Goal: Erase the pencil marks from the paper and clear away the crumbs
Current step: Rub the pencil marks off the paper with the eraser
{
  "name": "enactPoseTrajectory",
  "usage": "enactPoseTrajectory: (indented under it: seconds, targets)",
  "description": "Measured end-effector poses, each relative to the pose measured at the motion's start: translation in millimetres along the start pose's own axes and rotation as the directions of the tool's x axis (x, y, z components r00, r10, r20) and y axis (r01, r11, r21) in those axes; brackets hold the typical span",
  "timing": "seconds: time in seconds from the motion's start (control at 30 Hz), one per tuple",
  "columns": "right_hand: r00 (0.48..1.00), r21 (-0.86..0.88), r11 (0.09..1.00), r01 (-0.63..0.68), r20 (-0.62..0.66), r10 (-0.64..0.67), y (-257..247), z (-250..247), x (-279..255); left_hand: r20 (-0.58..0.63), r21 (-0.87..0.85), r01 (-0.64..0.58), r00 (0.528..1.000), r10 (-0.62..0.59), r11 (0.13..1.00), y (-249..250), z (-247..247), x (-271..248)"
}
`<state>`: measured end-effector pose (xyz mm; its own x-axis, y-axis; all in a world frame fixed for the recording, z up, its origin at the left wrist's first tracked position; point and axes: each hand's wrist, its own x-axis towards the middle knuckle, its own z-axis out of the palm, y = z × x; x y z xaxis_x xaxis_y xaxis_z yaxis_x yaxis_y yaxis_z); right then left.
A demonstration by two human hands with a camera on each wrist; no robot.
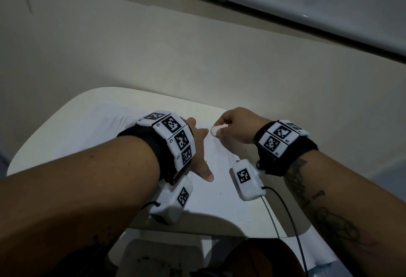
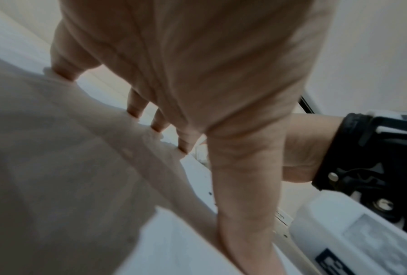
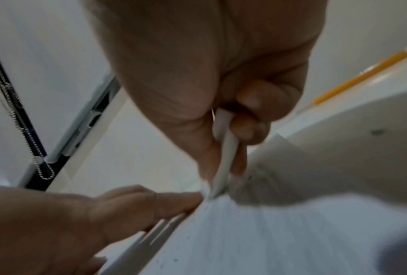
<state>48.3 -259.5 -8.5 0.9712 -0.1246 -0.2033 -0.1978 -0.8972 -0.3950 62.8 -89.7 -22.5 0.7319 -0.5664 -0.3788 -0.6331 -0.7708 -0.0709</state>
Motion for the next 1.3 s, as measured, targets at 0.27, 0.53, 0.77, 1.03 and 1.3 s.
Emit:
enactPoseTrajectory:
  seconds: [0.27,0.53,0.77,1.03,1.3]
  targets:
    - [1.0,-0.069,0.998,-0.007,-0.019,0.006,-1,-4,0,-0.008,0.016,-0.008,1.0,0.008,1.0,0,0,1]
    - [0.997,-0.133,0.991,0.004,0.076,0.006,-2,-10,-10,0.008,0.007,-0.009,1.0,0.009,1.0,0,0,0]
    - [0.998,0.014,1.0,-0.011,-0.057,0.012,1,-19,-18,0.011,0.005,-0.003,1.0,0.003,1.0,-1,2,1]
    - [0.99,0.836,0.542,-0.084,0.009,0.14,14,-21,-56,0.043,-0.013,-0.01,0.999,0.011,1.0,-1,0,1]
    - [0.84,0.859,0.198,-0.473,0.507,-0.195,-10,44,-81,0.05,-0.121,-0.06,0.996,0.067,0.991,-21,3,-1]
